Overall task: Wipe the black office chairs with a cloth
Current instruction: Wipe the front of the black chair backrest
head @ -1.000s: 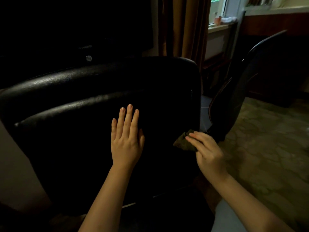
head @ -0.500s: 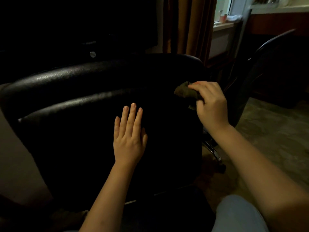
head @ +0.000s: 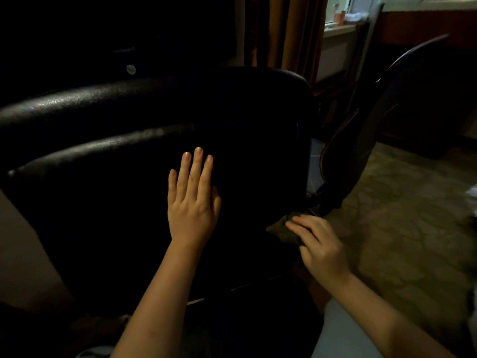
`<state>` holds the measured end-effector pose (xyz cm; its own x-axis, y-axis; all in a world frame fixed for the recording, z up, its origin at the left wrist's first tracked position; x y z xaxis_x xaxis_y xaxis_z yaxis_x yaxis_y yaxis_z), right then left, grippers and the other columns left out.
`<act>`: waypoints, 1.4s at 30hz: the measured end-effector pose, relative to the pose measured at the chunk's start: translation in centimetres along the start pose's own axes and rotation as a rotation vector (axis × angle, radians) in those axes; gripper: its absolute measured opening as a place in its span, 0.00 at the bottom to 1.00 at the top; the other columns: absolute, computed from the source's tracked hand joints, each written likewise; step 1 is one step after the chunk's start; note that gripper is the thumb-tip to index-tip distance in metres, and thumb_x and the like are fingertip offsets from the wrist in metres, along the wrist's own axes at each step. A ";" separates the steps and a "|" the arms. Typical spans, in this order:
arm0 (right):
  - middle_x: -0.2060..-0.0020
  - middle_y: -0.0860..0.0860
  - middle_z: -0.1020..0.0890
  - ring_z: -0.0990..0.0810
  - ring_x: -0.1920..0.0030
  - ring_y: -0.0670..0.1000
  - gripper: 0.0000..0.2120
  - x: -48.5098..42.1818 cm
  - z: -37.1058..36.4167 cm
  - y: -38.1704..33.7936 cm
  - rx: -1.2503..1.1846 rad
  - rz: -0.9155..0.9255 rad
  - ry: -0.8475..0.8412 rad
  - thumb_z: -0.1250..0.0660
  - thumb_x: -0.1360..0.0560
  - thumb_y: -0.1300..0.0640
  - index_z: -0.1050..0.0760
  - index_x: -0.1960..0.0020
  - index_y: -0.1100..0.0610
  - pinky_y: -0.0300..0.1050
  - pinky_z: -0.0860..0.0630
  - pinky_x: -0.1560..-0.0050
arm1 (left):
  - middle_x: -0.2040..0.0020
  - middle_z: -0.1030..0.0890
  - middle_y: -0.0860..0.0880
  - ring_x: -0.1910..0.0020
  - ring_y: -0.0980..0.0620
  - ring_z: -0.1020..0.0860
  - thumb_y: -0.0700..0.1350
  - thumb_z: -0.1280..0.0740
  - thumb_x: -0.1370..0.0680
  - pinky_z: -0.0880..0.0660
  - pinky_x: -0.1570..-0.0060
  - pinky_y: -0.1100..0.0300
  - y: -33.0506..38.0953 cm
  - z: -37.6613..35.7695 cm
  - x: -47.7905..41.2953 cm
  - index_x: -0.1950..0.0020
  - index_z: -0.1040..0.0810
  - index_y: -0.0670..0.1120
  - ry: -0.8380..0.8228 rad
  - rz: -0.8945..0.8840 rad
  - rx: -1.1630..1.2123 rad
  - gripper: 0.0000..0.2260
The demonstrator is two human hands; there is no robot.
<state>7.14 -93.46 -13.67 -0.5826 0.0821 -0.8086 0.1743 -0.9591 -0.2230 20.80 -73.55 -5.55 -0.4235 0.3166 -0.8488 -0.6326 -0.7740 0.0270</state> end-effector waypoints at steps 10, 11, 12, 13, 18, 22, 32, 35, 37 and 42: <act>0.48 0.60 0.21 0.25 0.43 0.58 0.23 -15.7 4.1 -1.5 -0.056 0.058 0.239 0.40 0.32 0.75 0.20 0.41 0.64 0.45 0.30 0.36 | 0.23 0.39 0.44 0.23 0.47 0.45 0.45 0.43 0.21 0.51 0.24 0.52 -0.4 1.5 -0.2 0.25 0.35 0.43 -0.104 -0.014 0.149 0.23; 0.47 0.60 0.21 0.26 0.42 0.57 0.23 -17.2 4.1 -1.8 -0.075 0.032 0.240 0.39 0.33 0.75 0.20 0.40 0.63 0.44 0.31 0.35 | 0.23 0.39 0.44 0.23 0.47 0.45 0.44 0.43 0.21 0.50 0.24 0.52 -0.7 1.7 -0.1 0.25 0.35 0.42 -0.118 -0.030 0.164 0.23; 0.45 0.59 0.22 0.26 0.41 0.57 0.23 -18.2 3.7 -2.1 -0.103 0.004 0.222 0.38 0.32 0.74 0.21 0.40 0.62 0.44 0.31 0.34 | 0.24 0.39 0.44 0.23 0.47 0.44 0.44 0.43 0.21 0.49 0.24 0.52 -1.0 2.0 0.0 0.26 0.34 0.42 -0.126 -0.046 0.167 0.23; 0.43 0.58 0.22 0.27 0.39 0.57 0.23 -18.7 3.1 -2.5 -0.136 -0.025 0.193 0.37 0.31 0.73 0.22 0.38 0.61 0.46 0.32 0.32 | 0.24 0.38 0.44 0.23 0.47 0.44 0.44 0.43 0.21 0.48 0.24 0.51 -1.4 2.3 0.2 0.26 0.34 0.42 -0.126 -0.051 0.165 0.23; 0.30 0.54 0.30 0.36 0.28 0.56 0.23 -16.4 -0.1 -4.8 -0.078 -0.041 0.118 0.36 0.23 0.54 0.29 0.30 0.58 0.56 0.39 0.27 | 0.24 0.38 0.44 0.23 0.47 0.42 0.44 0.44 0.20 0.46 0.24 0.51 -5.0 3.9 1.1 0.27 0.33 0.41 -0.072 0.051 0.179 0.22; 0.36 0.56 0.23 0.30 0.32 0.57 0.16 -17.4 -1.0 -6.1 -0.103 -0.149 0.263 0.37 0.20 0.57 0.24 0.34 0.60 0.54 0.34 0.30 | 0.25 0.36 0.43 0.24 0.45 0.42 0.44 0.43 0.20 0.46 0.24 0.49 -8.0 5.4 1.5 0.27 0.33 0.41 0.010 0.120 0.157 0.21; 0.41 0.55 0.20 0.25 0.38 0.57 0.18 -21.1 -10.6 -23.7 -0.169 0.169 0.157 0.34 0.27 0.64 0.21 0.38 0.60 0.53 0.32 0.35 | 0.26 0.35 0.41 0.24 0.46 0.42 0.45 0.45 0.19 0.45 0.25 0.48 -17.6 11.7 3.5 0.29 0.31 0.39 0.153 0.347 0.024 0.20; 0.44 0.55 0.18 0.23 0.40 0.58 0.16 -21.2 -13.5 -29.6 -0.208 0.262 0.128 0.34 0.27 0.64 0.20 0.40 0.61 0.53 0.30 0.37 | 0.25 0.36 0.42 0.24 0.46 0.42 0.45 0.46 0.19 0.46 0.25 0.49 -19.9 13.4 4.7 0.28 0.32 0.39 0.141 0.386 -0.023 0.20; 0.44 0.55 0.18 0.23 0.40 0.58 0.15 -20.8 -15.1 -32.5 -0.205 0.313 0.099 0.36 0.26 0.63 0.20 0.40 0.61 0.52 0.32 0.36 | 0.25 0.36 0.43 0.24 0.47 0.42 0.46 0.47 0.19 0.46 0.25 0.48 -21.3 14.4 5.5 0.28 0.32 0.40 0.129 0.419 -0.041 0.21; 0.48 0.56 0.18 0.22 0.44 0.58 0.15 -20.3 -17.0 -35.8 -0.187 0.453 0.004 0.37 0.27 0.63 0.18 0.43 0.59 0.51 0.32 0.39 | 0.25 0.37 0.43 0.24 0.47 0.42 0.46 0.47 0.19 0.44 0.26 0.47 -23.6 16.3 6.5 0.28 0.33 0.40 0.133 0.475 -0.077 0.21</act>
<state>26.27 -56.14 1.48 -0.4126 -0.3307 -0.8488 0.5491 -0.8338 0.0579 22.45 -44.27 -3.09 -0.5637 -0.1498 -0.8123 -0.3382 -0.8554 0.3924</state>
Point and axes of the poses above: each hand's wrist, its own x-axis away from the middle knuckle, its own z-axis out of the back of the hand, y = z × x, the point moved 6 cm from there along -x, towards the middle knuckle
